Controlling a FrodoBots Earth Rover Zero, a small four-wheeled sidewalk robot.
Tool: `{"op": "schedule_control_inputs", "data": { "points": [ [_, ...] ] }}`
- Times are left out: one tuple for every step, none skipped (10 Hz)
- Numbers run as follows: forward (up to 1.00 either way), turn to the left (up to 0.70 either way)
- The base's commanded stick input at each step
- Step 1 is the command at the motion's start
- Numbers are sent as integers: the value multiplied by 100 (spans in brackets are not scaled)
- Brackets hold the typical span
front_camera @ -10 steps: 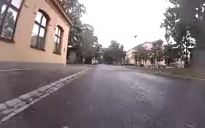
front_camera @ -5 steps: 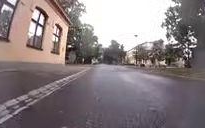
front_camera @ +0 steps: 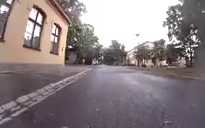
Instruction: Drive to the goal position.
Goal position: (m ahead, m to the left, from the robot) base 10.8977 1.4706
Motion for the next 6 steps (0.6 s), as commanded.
{"op": "schedule_control_inputs", "data": {
  "points": [
    [70, -18],
    [70, -2],
    [70, 0],
    [70, 0],
    [70, 0],
    [70, 0]
  ]
}}
